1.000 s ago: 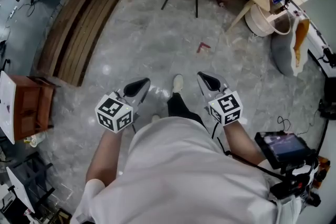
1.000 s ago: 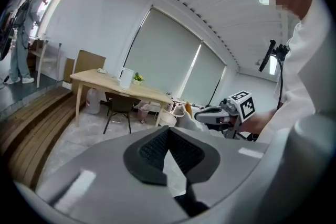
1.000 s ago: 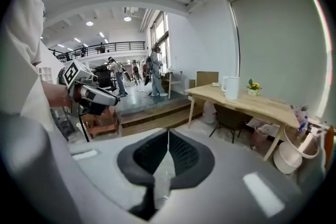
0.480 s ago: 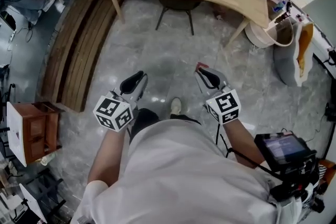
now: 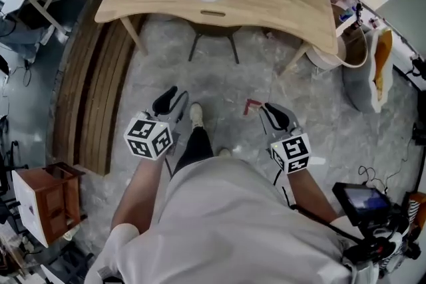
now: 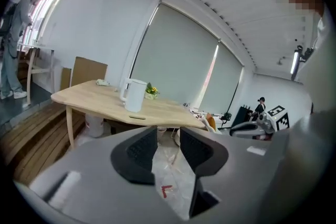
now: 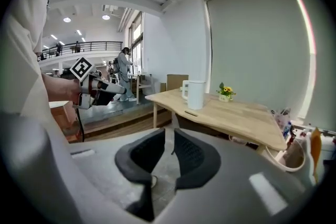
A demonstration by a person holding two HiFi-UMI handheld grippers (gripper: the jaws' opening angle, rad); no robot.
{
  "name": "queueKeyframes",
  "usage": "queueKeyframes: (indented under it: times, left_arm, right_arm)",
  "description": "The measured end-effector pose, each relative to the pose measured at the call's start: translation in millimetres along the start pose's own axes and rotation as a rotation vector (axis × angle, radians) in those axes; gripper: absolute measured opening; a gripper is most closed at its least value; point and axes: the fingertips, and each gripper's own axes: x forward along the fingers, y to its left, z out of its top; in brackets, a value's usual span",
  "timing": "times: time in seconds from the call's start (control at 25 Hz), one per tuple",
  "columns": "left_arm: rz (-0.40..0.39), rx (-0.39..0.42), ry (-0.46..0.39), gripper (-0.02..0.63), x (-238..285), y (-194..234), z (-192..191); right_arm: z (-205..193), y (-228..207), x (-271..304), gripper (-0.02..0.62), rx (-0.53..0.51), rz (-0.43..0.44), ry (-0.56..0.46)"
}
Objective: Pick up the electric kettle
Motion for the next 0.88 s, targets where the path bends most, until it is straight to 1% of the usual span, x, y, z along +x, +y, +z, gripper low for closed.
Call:
queueKeyframes:
  times: [0.12, 0.28, 0.48, 0.64, 0.8, 0.88]
  left_arm:
    - [0.018, 0.007, -0.017, 0.162, 44.9, 46.8, 31.7]
    - [0.064, 0.063, -0.009, 0.175, 109.0, 114.4, 77.7]
    - [0.101, 0.116, 0.003, 0.187, 177.4, 179.4, 123.8]
    - [0.166, 0.139, 0.017, 0.201, 235.3, 220.5, 139.3]
    - [0.231, 0.11, 0.021, 0.201, 291.9, 251.9, 151.4]
    - [0.275, 0.116, 0.023, 0.208, 319.6, 266.3, 159.4]
  right_arm:
    - [17.2, -21.6, 34.5, 0.049, 0.018, -0.046, 0.016]
    - [62.3, -48.5, 89.2, 0.051, 0.044, -0.105, -0.003]
    - [109.1, -67.3, 149.9, 0.051, 0.06, -0.145, -0.022]
    - [119.3, -77.8, 179.7, 0.051, 0.044, -0.139, 0.009]
    - [117.9, -110.1, 201.7, 0.051, 0.056, -0.121, 0.046]
    - [119.2, -129.2, 214.1, 0.051, 0.062, -0.095, 0.062]
